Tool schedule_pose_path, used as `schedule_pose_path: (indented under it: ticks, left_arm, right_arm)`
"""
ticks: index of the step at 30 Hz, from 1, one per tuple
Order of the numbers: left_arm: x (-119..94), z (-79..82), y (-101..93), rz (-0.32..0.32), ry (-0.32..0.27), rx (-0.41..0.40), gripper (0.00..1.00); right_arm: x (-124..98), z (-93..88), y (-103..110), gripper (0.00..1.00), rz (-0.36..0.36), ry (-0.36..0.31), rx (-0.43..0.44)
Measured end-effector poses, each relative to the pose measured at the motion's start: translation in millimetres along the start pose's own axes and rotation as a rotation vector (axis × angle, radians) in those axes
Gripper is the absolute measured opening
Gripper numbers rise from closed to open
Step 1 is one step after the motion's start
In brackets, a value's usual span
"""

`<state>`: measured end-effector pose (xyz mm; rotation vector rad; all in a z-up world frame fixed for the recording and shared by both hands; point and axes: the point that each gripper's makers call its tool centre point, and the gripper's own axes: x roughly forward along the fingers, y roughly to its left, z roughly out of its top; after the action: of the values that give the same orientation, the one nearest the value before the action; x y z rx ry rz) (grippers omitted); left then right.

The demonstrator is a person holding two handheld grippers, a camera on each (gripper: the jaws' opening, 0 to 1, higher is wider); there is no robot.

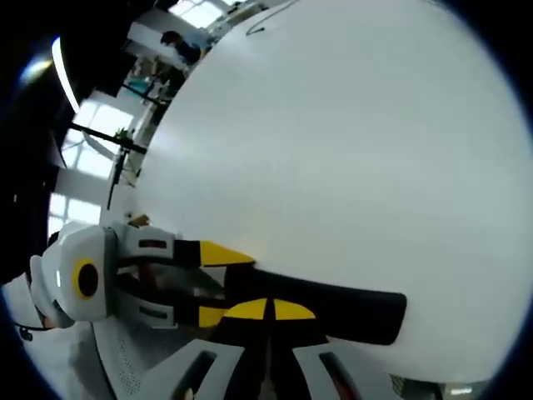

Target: Press the specified remote control buttons in sequence, fully releasing each button before pressing the next.

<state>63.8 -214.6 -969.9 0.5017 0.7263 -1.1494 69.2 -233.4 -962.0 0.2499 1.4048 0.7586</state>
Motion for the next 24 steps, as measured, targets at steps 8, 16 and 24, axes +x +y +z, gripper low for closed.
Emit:
schedule_pose_path:
  ticks: [8,16,24]
  left_arm:
    - [-0.5,-1.0,1.3,-0.002,0.001,0.008,0.24]
    - [-0.6,-0.8,1.4,-0.001,0.0,0.006,0.24]
    - [-0.2,-0.3,0.9,0.008,0.004,-0.011,0.24]
  right_arm:
    - [1.1,7.3,-1.6,0.0,-0.012,-0.031,-0.007]
    - [1.1,8.1,-2.0,0.0,0.002,-0.038,0.031]
    - [0.5,6.4,-1.2,0.0,-0.028,-0.053,0.012]
